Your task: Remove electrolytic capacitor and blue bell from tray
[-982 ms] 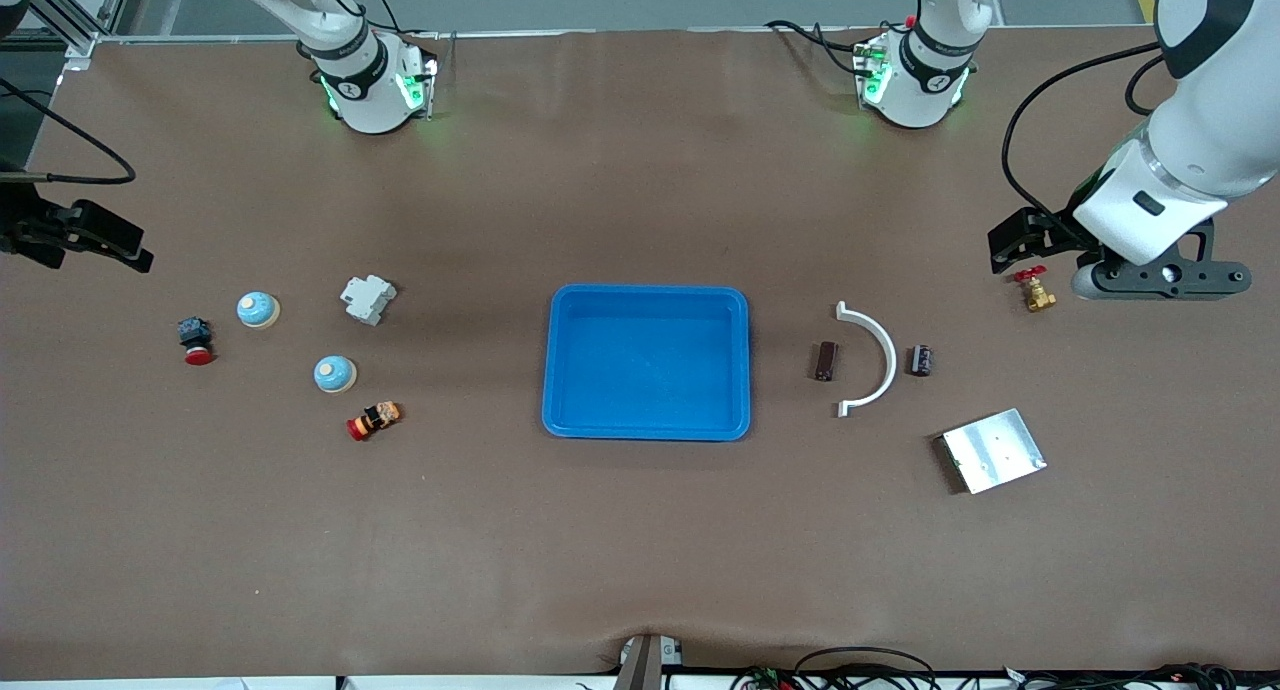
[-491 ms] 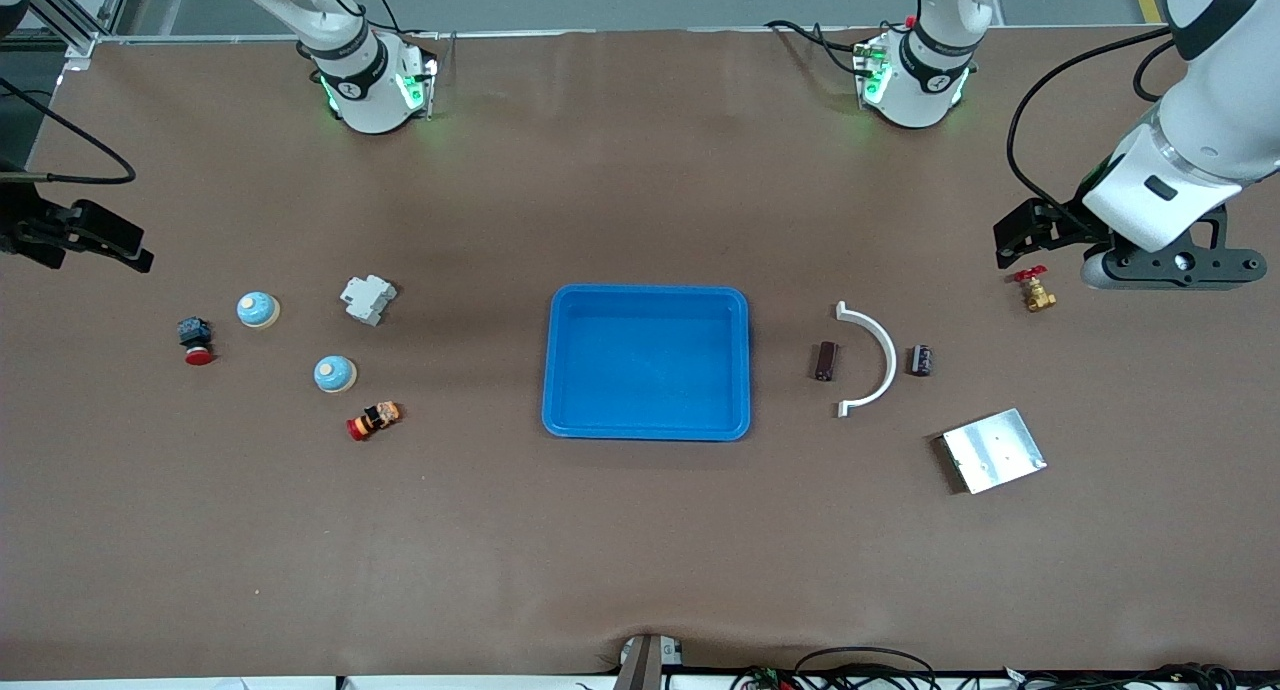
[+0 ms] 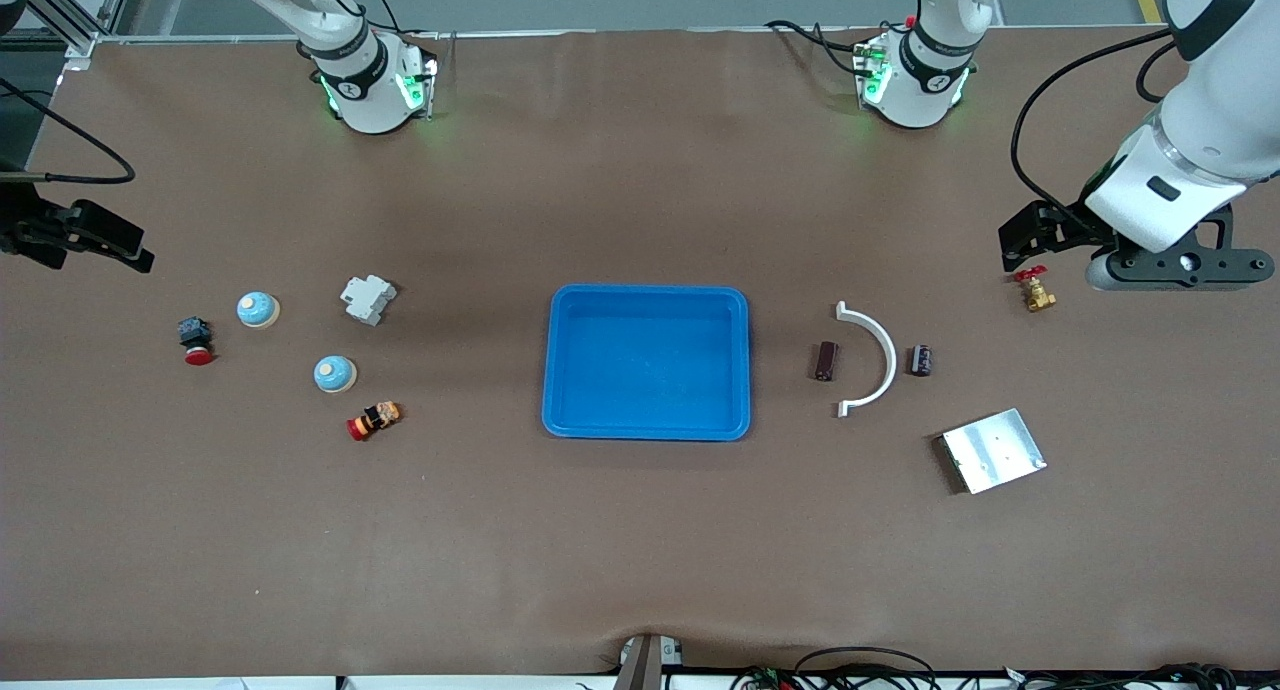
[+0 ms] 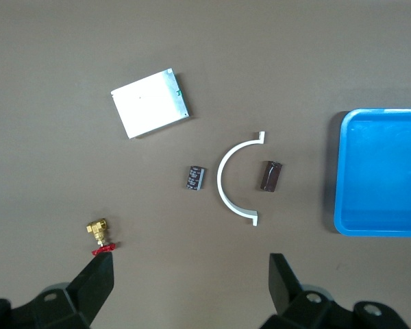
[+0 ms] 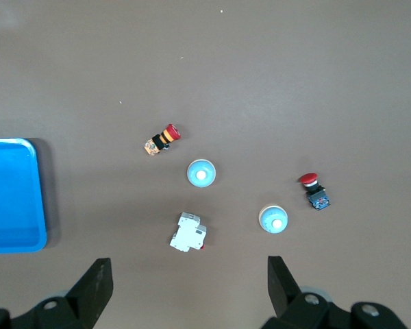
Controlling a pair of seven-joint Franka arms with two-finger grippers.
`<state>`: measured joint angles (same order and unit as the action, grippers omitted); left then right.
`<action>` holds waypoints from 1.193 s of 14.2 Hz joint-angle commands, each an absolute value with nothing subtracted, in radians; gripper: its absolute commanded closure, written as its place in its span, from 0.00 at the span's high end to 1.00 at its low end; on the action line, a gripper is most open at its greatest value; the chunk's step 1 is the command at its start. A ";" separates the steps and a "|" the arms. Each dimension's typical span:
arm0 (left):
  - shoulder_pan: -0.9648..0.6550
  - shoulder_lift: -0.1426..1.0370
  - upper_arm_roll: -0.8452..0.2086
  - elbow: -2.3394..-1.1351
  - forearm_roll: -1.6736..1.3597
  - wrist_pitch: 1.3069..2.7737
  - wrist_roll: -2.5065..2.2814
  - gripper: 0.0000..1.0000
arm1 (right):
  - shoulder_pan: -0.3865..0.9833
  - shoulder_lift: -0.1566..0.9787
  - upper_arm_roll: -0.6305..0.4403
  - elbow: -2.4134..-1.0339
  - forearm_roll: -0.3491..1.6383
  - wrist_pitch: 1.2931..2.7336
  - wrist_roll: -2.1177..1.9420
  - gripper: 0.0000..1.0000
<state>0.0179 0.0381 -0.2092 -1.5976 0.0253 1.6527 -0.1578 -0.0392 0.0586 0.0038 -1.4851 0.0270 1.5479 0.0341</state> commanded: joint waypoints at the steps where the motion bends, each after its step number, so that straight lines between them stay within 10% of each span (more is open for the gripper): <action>1: 0.020 0.032 -0.218 -1.594 0.044 1.658 -0.169 1.00 | -0.060 0.055 0.012 -1.476 0.055 1.545 0.026 1.00; 17: 0.020 0.035 -0.216 -1.594 0.026 1.675 -0.181 1.00 | -0.097 0.061 0.011 -1.476 0.091 1.546 0.021 1.00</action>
